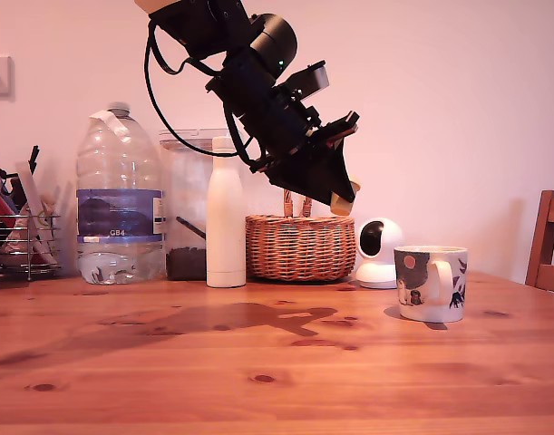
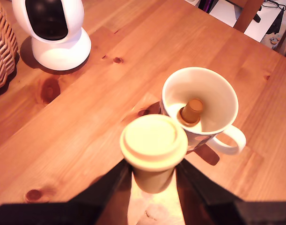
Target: Pick up the coffee capsules from the table one by one and drop them inside the nearest coffee cup
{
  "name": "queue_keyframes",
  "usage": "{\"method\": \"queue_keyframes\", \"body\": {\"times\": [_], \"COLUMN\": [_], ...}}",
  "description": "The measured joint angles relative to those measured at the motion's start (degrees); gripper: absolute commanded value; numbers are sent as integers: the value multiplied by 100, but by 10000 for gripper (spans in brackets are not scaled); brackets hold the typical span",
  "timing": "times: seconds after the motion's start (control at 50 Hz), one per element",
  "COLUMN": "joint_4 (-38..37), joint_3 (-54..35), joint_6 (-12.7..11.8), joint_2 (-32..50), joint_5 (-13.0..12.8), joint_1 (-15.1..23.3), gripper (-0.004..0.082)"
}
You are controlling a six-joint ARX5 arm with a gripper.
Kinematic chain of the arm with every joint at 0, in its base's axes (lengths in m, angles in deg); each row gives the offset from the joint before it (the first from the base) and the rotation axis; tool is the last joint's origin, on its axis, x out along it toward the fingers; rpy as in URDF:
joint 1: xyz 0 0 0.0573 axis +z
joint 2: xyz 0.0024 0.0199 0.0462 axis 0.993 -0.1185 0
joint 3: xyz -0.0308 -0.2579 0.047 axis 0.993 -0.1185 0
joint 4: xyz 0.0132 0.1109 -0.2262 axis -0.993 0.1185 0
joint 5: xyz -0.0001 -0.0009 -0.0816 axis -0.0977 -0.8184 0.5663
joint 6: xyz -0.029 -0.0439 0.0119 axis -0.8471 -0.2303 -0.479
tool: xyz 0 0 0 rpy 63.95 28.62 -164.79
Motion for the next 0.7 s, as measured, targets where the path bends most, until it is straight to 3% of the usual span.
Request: {"method": "queue_keyframes", "body": {"times": [0.7], "joint_4": [-990], "joint_3": [-4], "joint_6": [98], "joint_2": [0], "joint_5": [-35], "joint_1": [-208], "gripper": [122]}}
